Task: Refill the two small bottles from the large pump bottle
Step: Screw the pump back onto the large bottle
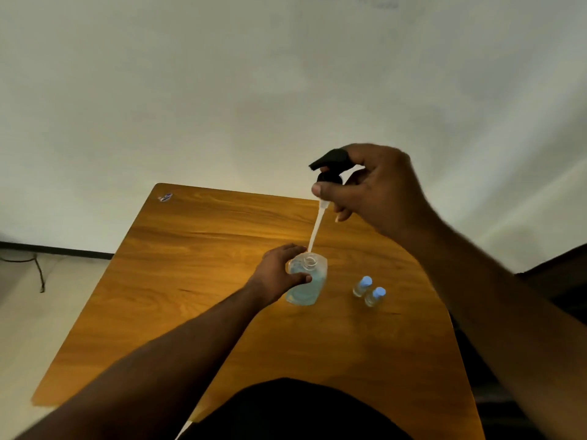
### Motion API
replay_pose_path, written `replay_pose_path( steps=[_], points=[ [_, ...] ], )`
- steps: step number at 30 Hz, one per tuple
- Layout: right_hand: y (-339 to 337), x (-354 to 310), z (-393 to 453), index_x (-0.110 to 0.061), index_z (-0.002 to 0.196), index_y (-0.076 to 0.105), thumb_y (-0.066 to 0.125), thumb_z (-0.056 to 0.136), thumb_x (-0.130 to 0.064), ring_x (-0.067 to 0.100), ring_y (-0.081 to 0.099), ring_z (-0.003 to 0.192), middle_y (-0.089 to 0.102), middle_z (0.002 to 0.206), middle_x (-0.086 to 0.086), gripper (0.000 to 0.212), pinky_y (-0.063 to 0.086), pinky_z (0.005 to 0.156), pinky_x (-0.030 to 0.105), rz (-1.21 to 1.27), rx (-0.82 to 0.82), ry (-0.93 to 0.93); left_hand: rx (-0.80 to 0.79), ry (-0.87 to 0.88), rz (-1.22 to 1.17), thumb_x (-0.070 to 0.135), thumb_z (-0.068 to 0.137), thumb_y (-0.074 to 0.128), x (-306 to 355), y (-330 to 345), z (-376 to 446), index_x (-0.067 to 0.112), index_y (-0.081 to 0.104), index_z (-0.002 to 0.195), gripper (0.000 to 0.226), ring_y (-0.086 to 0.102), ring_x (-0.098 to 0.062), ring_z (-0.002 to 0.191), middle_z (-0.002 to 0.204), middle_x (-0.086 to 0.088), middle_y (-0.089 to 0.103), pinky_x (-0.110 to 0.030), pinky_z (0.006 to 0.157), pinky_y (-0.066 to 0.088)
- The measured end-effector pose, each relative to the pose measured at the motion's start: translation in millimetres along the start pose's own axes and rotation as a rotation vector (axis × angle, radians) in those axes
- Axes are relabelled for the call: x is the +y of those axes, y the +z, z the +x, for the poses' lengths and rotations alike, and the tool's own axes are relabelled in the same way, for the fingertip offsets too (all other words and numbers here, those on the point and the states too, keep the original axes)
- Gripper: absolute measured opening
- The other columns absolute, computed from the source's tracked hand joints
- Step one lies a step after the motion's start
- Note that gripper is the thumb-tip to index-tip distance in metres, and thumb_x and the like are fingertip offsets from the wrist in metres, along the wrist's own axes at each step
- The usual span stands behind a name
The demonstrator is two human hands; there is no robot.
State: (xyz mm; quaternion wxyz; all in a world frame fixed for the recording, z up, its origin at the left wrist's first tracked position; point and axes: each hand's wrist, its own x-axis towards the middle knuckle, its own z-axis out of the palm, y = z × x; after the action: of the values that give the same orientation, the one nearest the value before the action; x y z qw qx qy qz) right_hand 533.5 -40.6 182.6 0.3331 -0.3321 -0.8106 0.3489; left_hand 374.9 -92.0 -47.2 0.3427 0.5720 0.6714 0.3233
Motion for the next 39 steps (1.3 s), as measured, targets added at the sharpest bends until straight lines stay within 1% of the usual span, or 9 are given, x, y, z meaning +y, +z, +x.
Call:
replay_pose_path(
  steps=[4, 7, 14, 19, 22, 26, 29, 34, 39],
  points=[
    [14.8, 30.0, -8.8, -0.028, 0.102, 0.069, 0.076, 0.08, -0.017, 0.012, 0.067, 0.053, 0.07, 0.087, -0.006, 0.026, 0.055, 0.048, 0.023, 0.055, 0.019, 0.05, 0.013, -0.112, -0.074, 0.029, 0.073, 0.084, 0.6, 5.0, 0.3, 0.027, 0.059, 0.131, 0.063, 0.048, -0.006, 0.113, 0.133, 0.006, 0.058, -0.022, 0.088, 0.037],
    [25.7, 58.6, -14.9, -0.019, 0.106, 0.069, 0.076, 0.08, -0.017, 0.012, 0.068, 0.055, 0.07, 0.087, -0.006, 0.027, 0.057, 0.05, 0.026, 0.055, 0.014, 0.129, 0.004, -0.145, -0.081, 0.029, 0.071, 0.085, 2.2, 4.2, 1.6, 0.031, 0.059, 0.129, 0.064, 0.048, -0.009, 0.108, 0.131, 0.009, 0.059, -0.024, 0.082, 0.039],
    [65.6, 126.8, -39.7, -0.017, 0.107, 0.069, 0.076, 0.076, -0.003, 0.01, 0.071, 0.075, 0.071, 0.093, -0.005, 0.034, 0.06, 0.073, 0.033, 0.06, -0.187, 0.313, -0.037, -0.176, -0.064, 0.029, 0.072, 0.085, 6.0, 1.9, 4.7, 0.028, 0.057, 0.128, 0.062, 0.056, -0.019, 0.119, 0.128, 0.003, 0.063, -0.035, 0.094, 0.047],
    [81.7, 159.7, -52.4, -0.018, 0.114, 0.066, 0.071, 0.082, -0.008, 0.009, 0.066, 0.081, 0.066, 0.106, 0.0, 0.034, 0.058, 0.069, 0.024, 0.025, -0.213, 0.303, -0.046, -0.197, -0.015, 0.031, 0.073, 0.084, 10.1, -0.7, 4.3, 0.03, 0.052, 0.134, 0.069, 0.052, -0.021, 0.126, 0.134, 0.004, 0.06, -0.048, 0.101, 0.047],
    [84.8, 170.9, -55.0, -0.02, 0.119, 0.063, 0.067, 0.087, -0.014, 0.011, 0.061, 0.092, 0.059, 0.108, -0.003, 0.033, 0.057, 0.074, 0.027, -0.026, -0.246, 0.27, -0.057, -0.189, -0.007, 0.031, 0.073, 0.084, 10.6, -1.6, 4.9, 0.03, 0.052, 0.134, 0.069, 0.051, -0.022, 0.128, 0.136, 0.004, 0.059, -0.051, 0.101, 0.046],
    [85.2, 174.6, -57.6, -0.026, 0.124, 0.058, 0.061, 0.092, -0.017, -0.003, 0.056, 0.095, 0.061, 0.11, -0.012, 0.034, 0.045, 0.077, 0.014, -0.007, -0.292, 0.249, -0.056, -0.177, 0.007, 0.031, 0.073, 0.083, 9.2, -0.8, 5.5, 0.031, 0.054, 0.13, 0.064, 0.053, -0.021, 0.125, 0.133, 0.006, 0.061, -0.053, 0.102, 0.044],
    [81.7, 174.5, -53.0, -0.026, 0.124, 0.058, 0.058, 0.094, -0.016, -0.008, 0.054, 0.095, 0.061, 0.111, -0.013, 0.033, 0.043, 0.078, 0.012, -0.026, -0.374, 0.252, -0.061, -0.158, 0.046, 0.033, 0.073, 0.082, 9.1, -0.7, 6.9, 0.031, 0.057, 0.124, 0.057, 0.056, -0.022, 0.118, 0.125, 0.006, 0.064, -0.052, 0.098, 0.046],
    [70.4, 172.8, -38.1, -0.026, 0.124, 0.058, 0.067, 0.087, -0.018, 0.007, 0.057, 0.108, 0.062, 0.117, -0.01, 0.039, 0.051, 0.084, 0.024, 0.037, -0.548, 0.331, -0.075, -0.145, 0.053, 0.035, 0.072, 0.082, 6.7, -0.7, 8.1, 0.028, 0.059, 0.115, 0.049, 0.058, -0.022, 0.11, 0.118, 0.004, 0.066, -0.05, 0.093, 0.05],
    [79.3, 172.5, -34.2, -0.022, 0.115, 0.061, 0.071, 0.083, -0.015, 0.012, 0.057, 0.105, 0.06, 0.114, -0.004, 0.034, 0.048, 0.079, 0.02, 0.034, -0.493, 0.315, -0.071, -0.142, 0.026, 0.039, 0.071, 0.082, 2.4, 0.7, 6.2, 0.031, 0.057, 0.109, 0.046, 0.059, -0.023, 0.107, 0.114, 0.004, 0.066, -0.051, 0.092, 0.05]
  ],
)
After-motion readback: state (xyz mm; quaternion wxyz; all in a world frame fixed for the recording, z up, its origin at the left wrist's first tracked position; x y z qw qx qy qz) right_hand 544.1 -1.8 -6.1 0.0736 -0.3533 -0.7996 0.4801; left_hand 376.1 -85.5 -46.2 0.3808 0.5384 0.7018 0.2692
